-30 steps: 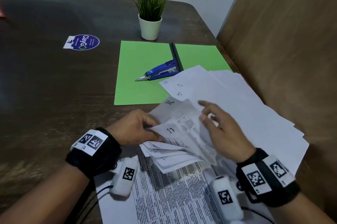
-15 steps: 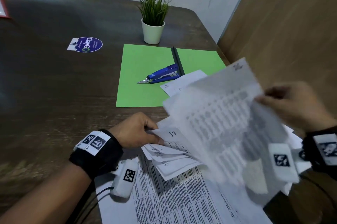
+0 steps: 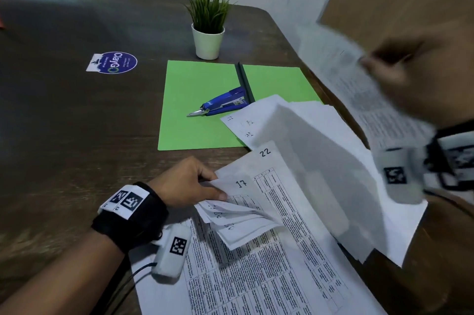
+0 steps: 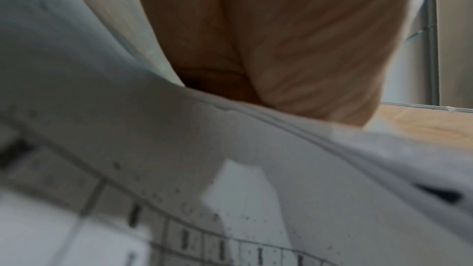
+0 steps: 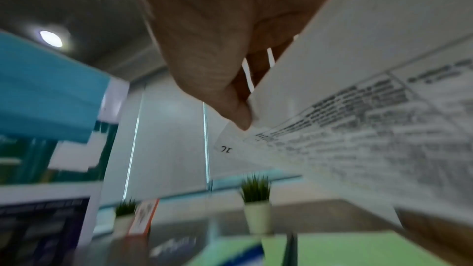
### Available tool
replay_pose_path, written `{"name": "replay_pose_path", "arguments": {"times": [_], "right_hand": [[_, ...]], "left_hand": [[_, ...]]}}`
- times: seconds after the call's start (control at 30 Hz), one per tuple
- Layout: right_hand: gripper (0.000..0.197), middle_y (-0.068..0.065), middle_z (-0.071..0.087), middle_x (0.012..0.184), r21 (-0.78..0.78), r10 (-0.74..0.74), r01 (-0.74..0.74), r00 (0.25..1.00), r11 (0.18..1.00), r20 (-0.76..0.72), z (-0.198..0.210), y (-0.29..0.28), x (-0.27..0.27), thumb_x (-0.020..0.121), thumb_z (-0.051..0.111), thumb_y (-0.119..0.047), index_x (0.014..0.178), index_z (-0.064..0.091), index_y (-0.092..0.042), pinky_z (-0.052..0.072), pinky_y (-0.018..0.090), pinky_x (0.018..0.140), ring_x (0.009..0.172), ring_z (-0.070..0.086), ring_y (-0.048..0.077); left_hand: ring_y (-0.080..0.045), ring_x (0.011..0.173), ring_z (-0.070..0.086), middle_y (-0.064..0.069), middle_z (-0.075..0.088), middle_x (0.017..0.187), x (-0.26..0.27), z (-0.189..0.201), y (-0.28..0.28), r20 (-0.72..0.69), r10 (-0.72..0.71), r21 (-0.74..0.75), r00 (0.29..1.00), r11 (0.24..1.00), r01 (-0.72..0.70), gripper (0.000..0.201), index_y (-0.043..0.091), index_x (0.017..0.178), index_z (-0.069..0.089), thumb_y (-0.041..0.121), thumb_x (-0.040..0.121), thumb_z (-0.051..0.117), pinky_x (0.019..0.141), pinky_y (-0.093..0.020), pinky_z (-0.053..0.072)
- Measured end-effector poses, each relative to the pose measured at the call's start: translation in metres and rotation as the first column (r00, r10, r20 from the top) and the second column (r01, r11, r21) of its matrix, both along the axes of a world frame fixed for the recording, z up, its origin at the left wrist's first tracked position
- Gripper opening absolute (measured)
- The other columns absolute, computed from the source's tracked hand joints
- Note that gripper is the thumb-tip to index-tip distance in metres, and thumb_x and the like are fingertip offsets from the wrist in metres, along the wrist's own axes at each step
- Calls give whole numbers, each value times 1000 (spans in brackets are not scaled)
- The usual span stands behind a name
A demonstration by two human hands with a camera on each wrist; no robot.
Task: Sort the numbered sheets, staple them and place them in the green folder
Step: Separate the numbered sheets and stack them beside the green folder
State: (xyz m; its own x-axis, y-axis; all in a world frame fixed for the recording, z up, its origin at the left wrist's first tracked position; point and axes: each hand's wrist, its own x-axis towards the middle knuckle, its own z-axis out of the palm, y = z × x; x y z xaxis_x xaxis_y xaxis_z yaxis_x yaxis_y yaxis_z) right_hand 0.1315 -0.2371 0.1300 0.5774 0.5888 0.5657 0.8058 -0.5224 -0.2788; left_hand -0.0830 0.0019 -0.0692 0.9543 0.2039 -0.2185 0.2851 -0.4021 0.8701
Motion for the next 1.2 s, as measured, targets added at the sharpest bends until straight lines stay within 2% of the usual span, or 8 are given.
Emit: {"name": "replay_pose_path", "arguments": {"times": [0.23, 0.33, 0.43, 0.53, 0.73, 0.9, 1.03, 1.2], "right_hand": [[26, 5, 69, 93, -641, -121, 6, 983, 767, -136, -139, 47, -19, 93, 56, -36, 84, 71, -17, 43, 31, 66, 90, 63, 32], [45, 0, 65, 74, -562, -126, -106, 925, 821, -358, -155, 44, -27, 100, 46, -48, 72, 63, -18, 41, 33, 64, 79, 62, 29], [47, 1, 71, 81, -22, 75, -155, 592, 988, -802, -139, 24, -23, 93, 54, -57, 89, 72, -14, 49, 32, 73, 77, 65, 19], [33, 8, 54, 75, 38, 126, -284, 296, 958, -947, -140, -1, -25, 85, 70, -40, 97, 67, -10, 46, 25, 66, 68, 51, 16], [41, 1, 32, 61, -29, 90, -331, 337, 943, -937, -185, -6, -55, 102, 55, -20, 61, 50, -21, 22, 35, 55, 57, 25, 19], [28, 30, 66, 91, 82, 178, -304, 303, 949, -936, -202, 11, -83, 98, 53, -29, 88, 67, -8, 49, 45, 77, 78, 55, 22], [14, 3, 75, 93, 133, 218, -202, 486, 970, -846, -186, 13, -86, 99, 59, -22, 96, 72, -17, 55, 43, 78, 86, 68, 15], [7, -6, 72, 80, 248, 253, -104, 664, 963, -704, -159, 14, -94, 83, 78, -26, 86, 72, -28, 55, 26, 65, 76, 67, 12]], "left_hand": [[-15, 87, 76, 8, 79, 86, -1, 1, -1, 15, -10, -3, 1000, 1000, 10, 14, 20, 90, 84, 24, 77, 86, 84, -44, 60], [-20, 92, 76, 7, 80, 87, -1, 0, 0, 26, -14, -13, 1000, 1000, 15, 14, 20, 90, 84, 24, 77, 87, 85, -46, 60], [-22, 92, 76, 4, 80, 89, -2, -1, 3, 39, 4, -55, 999, 998, -2, 16, 17, 91, 83, 23, 77, 86, 89, -47, 59], [-21, 93, 76, 2, 80, 91, -2, -2, 5, 42, 13, -99, 999, 995, -9, 17, 14, 93, 83, 21, 78, 85, 91, -46, 59], [-27, 94, 74, -3, 79, 98, -4, -3, 3, 129, 25, -173, 991, 985, -2, 15, 15, 87, 83, 20, 73, 85, 92, -44, 59], [-16, 101, 72, -1, 79, 101, -3, -5, 0, 106, 37, -209, 994, 978, -14, 26, 16, 90, 83, 32, 70, 84, 95, -39, 57], [-17, 66, 56, -25, 71, 79, -3, -13, 2, 96, 72, -161, 993, 985, -56, 52, 3, 84, 78, 54, 74, 80, 65, -35, 48], [-10, 59, 54, -4, 72, 66, -1, -8, -2, 70, 93, -141, 993, 987, -83, 20, 10, 76, 81, 27, 85, 80, 61, -23, 43]]}}
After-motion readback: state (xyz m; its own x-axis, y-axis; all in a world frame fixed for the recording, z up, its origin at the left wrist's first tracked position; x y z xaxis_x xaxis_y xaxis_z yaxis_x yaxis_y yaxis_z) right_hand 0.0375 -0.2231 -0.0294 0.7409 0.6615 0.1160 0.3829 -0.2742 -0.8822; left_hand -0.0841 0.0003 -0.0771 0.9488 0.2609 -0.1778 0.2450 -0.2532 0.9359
